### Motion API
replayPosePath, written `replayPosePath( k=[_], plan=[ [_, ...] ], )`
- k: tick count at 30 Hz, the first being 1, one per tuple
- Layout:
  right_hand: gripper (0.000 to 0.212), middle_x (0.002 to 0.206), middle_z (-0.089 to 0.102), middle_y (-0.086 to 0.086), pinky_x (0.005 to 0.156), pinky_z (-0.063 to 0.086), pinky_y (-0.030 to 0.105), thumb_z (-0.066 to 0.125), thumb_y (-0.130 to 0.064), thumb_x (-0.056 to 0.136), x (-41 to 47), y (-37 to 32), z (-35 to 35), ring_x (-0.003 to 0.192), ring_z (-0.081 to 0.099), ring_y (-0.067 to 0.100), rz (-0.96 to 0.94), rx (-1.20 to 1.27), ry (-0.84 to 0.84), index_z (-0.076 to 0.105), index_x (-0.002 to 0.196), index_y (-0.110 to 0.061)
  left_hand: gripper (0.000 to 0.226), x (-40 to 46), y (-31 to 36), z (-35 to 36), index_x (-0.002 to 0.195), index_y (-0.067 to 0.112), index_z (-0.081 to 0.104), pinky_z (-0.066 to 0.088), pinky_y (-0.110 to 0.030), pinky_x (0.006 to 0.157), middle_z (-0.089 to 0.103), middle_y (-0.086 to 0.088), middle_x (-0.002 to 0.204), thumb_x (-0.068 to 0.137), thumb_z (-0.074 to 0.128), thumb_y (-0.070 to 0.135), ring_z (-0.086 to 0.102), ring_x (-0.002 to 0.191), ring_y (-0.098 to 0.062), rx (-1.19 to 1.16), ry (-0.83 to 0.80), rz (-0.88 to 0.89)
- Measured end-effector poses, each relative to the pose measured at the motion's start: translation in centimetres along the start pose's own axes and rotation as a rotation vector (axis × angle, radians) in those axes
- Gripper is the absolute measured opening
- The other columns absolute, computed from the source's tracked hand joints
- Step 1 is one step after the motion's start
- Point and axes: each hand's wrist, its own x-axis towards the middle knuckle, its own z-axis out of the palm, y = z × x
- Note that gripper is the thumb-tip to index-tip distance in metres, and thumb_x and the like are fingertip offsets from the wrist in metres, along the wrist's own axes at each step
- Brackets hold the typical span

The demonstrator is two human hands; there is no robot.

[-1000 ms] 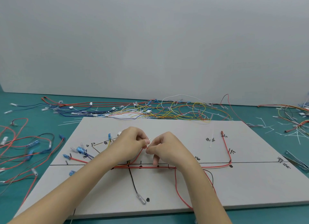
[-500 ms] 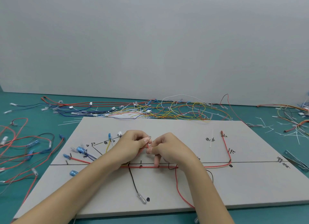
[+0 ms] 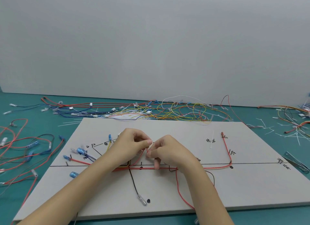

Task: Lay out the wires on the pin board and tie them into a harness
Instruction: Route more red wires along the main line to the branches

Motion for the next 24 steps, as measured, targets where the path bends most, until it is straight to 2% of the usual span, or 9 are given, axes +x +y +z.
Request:
replayPosePath(
  k=[4,7,9,11,14,17,20,24],
  plan=[
    [0.014,0.043,0.060,-0.003,0.038,0.028,0.013,0.059,-0.015,0.089,0.0,0.1,-0.2,0.031,0.040,-0.001,-0.019,0.005,-0.015,0.068,0.078,-0.015,0.021,0.0,0.2,0.2,0.075,0.016,0.068,0.042,-0.015,0.054,0.064,0.006,0.061,0.093,0.062,0.007,0.054,0.057,-0.005,-0.036,-0.036,-0.018],
    [0.011,0.041,0.058,-0.002,0.034,0.026,0.005,0.060,-0.011,0.089,-0.1,0.1,-0.4,0.031,0.043,-0.002,-0.030,0.067,-0.028,0.069,0.083,-0.007,0.022,0.0,0.4,0.3,0.077,0.009,0.064,0.039,-0.012,0.048,0.061,0.000,0.066,0.096,0.055,0.003,0.052,0.057,-0.008,-0.248,-0.100,-0.107],
    [0.012,0.042,0.058,0.000,0.033,0.026,0.008,0.061,-0.008,0.088,-0.2,0.0,-0.6,0.030,0.039,0.002,-0.033,0.123,-0.029,0.071,0.087,-0.002,0.021,0.0,0.4,0.1,0.079,0.005,0.063,0.043,-0.013,0.051,0.060,-0.004,0.068,0.096,0.052,0.000,0.054,0.060,-0.011,-0.441,-0.131,-0.182],
    [0.014,0.044,0.058,0.002,0.034,0.023,0.015,0.060,-0.008,0.087,-0.3,0.0,-0.8,0.036,0.028,0.008,-0.035,0.158,-0.028,0.073,0.085,-0.005,0.017,0.0,0.4,-0.4,0.080,0.003,0.066,0.049,-0.015,0.057,0.062,-0.006,0.070,0.094,0.056,0.000,0.058,0.063,-0.012,-0.497,-0.141,-0.185],
    [0.015,0.043,0.055,0.001,0.037,0.022,0.017,0.061,-0.010,0.086,-0.2,0.1,-0.8,0.041,0.027,0.011,-0.025,0.154,0.000,0.074,0.081,-0.009,0.009,0.1,0.4,-1.2,0.083,0.007,0.074,0.055,-0.020,0.062,0.070,-0.006,0.074,0.088,0.067,0.007,0.064,0.065,-0.011,-0.365,-0.088,-0.121],
    [0.013,0.040,0.048,-0.001,0.034,0.023,0.015,0.063,-0.011,0.084,0.0,0.0,-0.6,0.034,0.030,0.009,0.008,0.144,0.030,0.074,0.081,-0.006,0.008,0.5,0.3,-2.7,0.087,0.011,0.076,0.058,-0.022,0.062,0.074,-0.004,0.075,0.088,0.068,0.012,0.067,0.066,-0.011,-0.252,-0.017,-0.106],
    [0.018,0.037,0.043,-0.005,0.031,0.020,0.013,0.064,-0.015,0.083,0.3,0.1,-0.2,0.027,0.029,0.007,0.052,0.138,0.077,0.071,0.090,0.000,0.011,0.4,-0.1,-4.7,0.081,0.017,0.076,0.056,-0.021,0.063,0.075,0.000,0.073,0.088,0.069,0.012,0.066,0.066,-0.007,-0.033,0.011,-0.079],
    [0.009,0.040,0.042,-0.004,0.034,0.017,0.012,0.059,-0.019,0.082,0.8,0.2,0.2,0.028,0.026,0.010,0.089,0.142,0.112,0.065,0.085,-0.013,0.003,0.0,-0.5,-5.8,0.080,0.027,0.078,0.050,-0.017,0.070,0.075,0.012,0.078,0.082,0.077,0.025,0.069,0.074,0.000,0.239,-0.046,-0.009]
  ],
)
